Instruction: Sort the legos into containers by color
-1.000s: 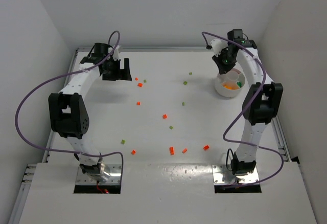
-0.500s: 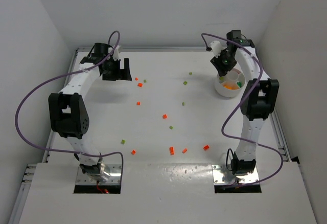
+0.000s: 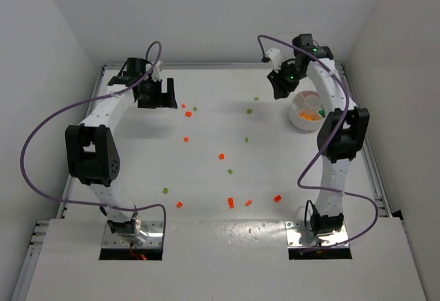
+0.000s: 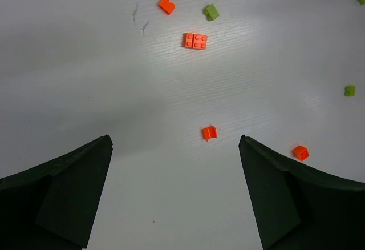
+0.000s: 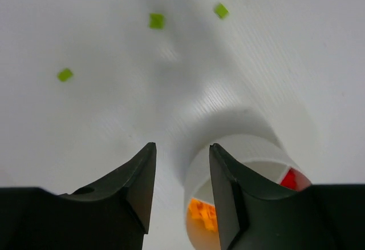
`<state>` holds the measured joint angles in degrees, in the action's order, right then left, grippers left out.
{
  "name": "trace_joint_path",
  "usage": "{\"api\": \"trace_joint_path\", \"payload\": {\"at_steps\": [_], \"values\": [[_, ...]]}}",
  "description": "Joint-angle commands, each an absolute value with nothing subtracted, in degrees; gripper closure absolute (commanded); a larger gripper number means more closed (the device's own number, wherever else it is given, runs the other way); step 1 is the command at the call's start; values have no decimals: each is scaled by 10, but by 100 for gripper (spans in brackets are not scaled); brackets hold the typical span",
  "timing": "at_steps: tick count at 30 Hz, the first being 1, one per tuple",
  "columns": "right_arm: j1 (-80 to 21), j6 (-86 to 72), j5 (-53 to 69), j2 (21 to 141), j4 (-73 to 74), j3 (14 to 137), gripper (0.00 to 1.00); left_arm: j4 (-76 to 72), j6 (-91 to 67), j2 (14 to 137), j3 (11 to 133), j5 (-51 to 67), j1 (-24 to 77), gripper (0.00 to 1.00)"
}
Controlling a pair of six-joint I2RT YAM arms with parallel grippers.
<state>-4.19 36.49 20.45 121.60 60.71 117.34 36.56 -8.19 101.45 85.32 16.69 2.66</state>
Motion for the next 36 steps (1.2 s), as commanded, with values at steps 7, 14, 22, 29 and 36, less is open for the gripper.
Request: {"api": "trace_joint_path", "payload": {"at_steps": [7, 14, 22, 29, 36], "values": [[-131, 282, 233, 1281, 538, 1175, 48, 364, -86, 1010, 867, 164, 29, 0], [-142, 265, 199, 1329, 487, 1160, 43, 364, -86, 1015, 872, 164, 29, 0], [-148, 248, 167, 1362, 458, 1167, 44, 364, -86, 1027, 877, 164, 29, 0], [-163, 243, 154, 1389, 446, 1179, 46, 364, -86, 1032, 877, 164, 29, 0], [-169, 237, 142, 1414, 441, 1204, 48, 364, -86, 1032, 877, 164, 29, 0]]}}
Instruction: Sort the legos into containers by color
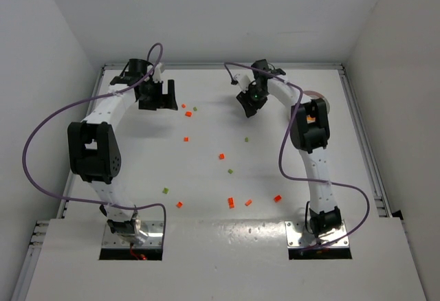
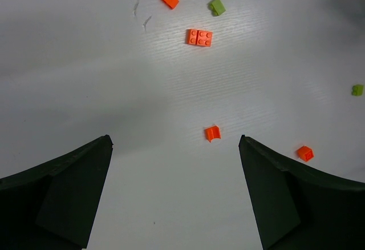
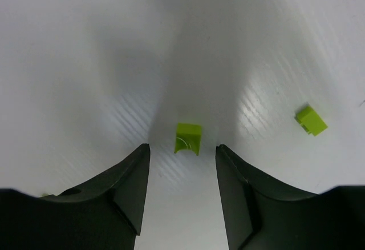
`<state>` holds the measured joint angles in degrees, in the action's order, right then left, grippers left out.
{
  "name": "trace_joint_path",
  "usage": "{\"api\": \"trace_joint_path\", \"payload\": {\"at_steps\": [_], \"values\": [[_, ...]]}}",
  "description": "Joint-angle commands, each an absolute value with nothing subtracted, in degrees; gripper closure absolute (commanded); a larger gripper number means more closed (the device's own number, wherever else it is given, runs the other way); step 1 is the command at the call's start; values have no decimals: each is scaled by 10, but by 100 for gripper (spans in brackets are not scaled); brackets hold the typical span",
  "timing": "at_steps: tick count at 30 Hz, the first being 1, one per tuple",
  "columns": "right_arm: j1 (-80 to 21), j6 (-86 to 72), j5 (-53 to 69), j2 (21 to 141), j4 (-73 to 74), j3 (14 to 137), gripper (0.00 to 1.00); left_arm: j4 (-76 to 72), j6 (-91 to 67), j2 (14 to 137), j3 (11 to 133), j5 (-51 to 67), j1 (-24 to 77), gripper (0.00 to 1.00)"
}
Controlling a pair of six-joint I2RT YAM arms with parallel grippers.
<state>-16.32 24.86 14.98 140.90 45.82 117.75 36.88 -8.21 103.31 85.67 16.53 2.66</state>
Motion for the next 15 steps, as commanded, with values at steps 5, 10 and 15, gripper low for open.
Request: {"api": "trace_joint_path", "payload": {"at_steps": [5, 10, 15], "values": [[-169, 232, 130, 1427, 435, 1216, 66, 364, -86, 1032, 877, 158, 29, 0], [-169, 232, 113, 1433, 435, 1216, 82, 364, -86, 1032, 872, 158, 29, 0], [-169, 249, 114, 1370, 440, 1160, 91, 364, -86, 1032, 872, 158, 29, 0]]}}
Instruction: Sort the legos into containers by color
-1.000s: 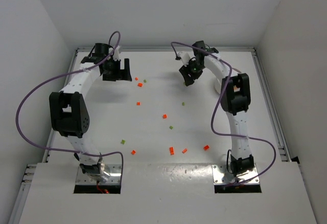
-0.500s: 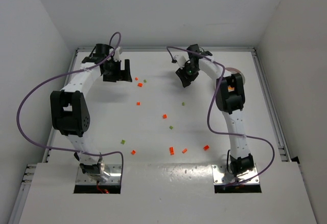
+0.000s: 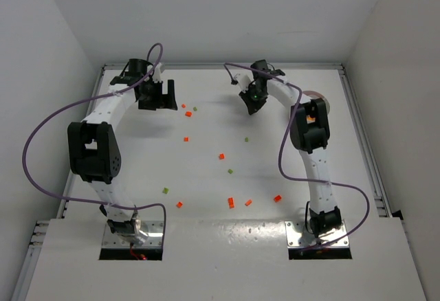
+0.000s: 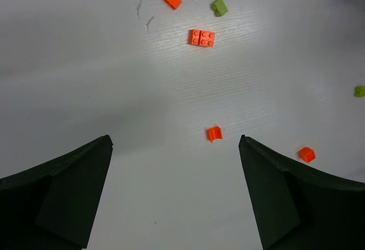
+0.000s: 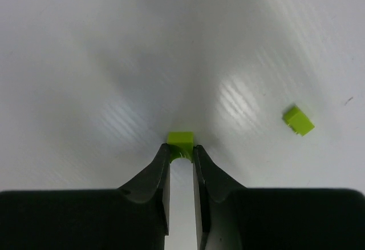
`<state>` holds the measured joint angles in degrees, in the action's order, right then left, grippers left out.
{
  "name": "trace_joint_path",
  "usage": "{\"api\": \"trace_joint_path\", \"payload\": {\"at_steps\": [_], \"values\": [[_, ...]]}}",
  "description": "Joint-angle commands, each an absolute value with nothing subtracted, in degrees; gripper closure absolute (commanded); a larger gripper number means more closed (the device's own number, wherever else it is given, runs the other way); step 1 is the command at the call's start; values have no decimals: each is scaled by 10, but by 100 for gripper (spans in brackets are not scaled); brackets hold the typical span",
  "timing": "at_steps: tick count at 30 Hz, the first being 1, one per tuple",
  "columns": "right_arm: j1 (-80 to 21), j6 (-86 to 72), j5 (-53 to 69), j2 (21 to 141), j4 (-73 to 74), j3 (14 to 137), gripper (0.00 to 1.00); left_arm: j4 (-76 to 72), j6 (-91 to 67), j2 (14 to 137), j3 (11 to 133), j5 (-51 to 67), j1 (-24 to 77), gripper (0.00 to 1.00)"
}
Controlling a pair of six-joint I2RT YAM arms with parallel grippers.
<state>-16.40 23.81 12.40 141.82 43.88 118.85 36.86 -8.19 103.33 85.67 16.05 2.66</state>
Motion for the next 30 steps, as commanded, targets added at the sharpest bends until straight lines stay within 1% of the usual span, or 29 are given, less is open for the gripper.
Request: {"api": "trace_joint_path", "payload": {"at_steps": [1, 3, 6, 9, 13, 19, 26, 28, 30], "values": [[-160, 249, 114, 1328, 440, 1148, 91, 364, -86, 1032, 872, 158, 29, 0], [-152, 271, 120, 1288, 453, 1116, 94, 364, -86, 1027, 872, 158, 29, 0], [-129, 317, 108, 1224, 499, 1102, 95, 364, -86, 1021, 866, 164, 29, 0], [-106, 353, 95, 1182, 543, 1102, 96, 359, -86, 1021, 866, 170, 29, 0], [-86, 393, 57, 1158, 577, 1102, 96, 359, -86, 1021, 866, 175, 29, 0], [-41, 417, 27, 1171, 602, 1114, 96, 359, -86, 1016, 866, 180, 29, 0], [-28, 427, 27, 1190, 602, 1119, 96, 359, -86, 1011, 860, 180, 29, 0], [-28, 427, 27, 1203, 602, 1133, 95, 359, -86, 1011, 860, 180, 29, 0], [-28, 427, 17, 1215, 608, 1150, 91, 359, -86, 1011, 860, 180, 29, 0]]}}
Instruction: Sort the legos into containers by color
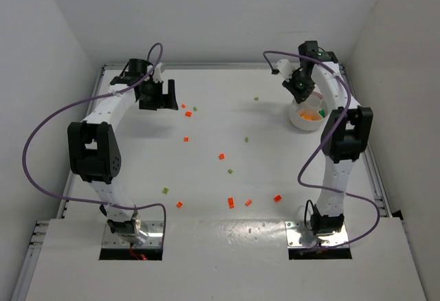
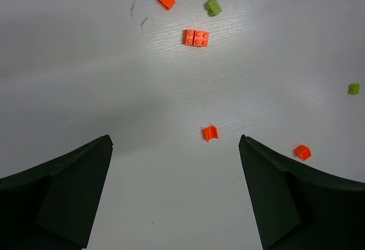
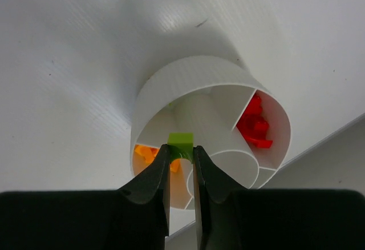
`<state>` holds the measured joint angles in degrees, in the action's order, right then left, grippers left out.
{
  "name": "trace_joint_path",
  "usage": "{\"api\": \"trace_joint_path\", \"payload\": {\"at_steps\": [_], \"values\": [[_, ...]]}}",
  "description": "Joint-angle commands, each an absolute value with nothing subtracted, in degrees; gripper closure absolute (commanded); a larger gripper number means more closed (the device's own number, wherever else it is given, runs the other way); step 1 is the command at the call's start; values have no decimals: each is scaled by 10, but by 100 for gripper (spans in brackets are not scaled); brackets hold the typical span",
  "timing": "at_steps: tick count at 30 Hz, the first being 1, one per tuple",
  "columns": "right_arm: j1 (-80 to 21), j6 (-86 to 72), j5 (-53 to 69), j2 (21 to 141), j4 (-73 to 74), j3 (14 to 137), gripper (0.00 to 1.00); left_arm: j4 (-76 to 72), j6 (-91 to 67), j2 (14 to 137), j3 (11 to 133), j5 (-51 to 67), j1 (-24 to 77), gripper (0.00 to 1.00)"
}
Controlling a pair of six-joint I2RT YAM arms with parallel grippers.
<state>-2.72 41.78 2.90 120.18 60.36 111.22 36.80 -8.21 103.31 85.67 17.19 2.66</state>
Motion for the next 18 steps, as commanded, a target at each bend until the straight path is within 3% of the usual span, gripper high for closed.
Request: {"api": "trace_joint_path", "payload": {"at_steps": [1, 5, 12, 18], "values": [[-28, 427, 17, 1220, 608, 1155, 89, 359, -86, 1011, 860, 180, 29, 0], [-28, 422, 1, 1234, 613, 1166, 71, 359, -86, 1011, 860, 180, 29, 0], [-28, 422, -15, 1234, 600, 1172, 64, 359, -86, 1016, 860, 180, 29, 0], [-39, 401, 53, 1227, 588, 1194, 65, 359, -86, 1016, 860, 180, 29, 0]]}}
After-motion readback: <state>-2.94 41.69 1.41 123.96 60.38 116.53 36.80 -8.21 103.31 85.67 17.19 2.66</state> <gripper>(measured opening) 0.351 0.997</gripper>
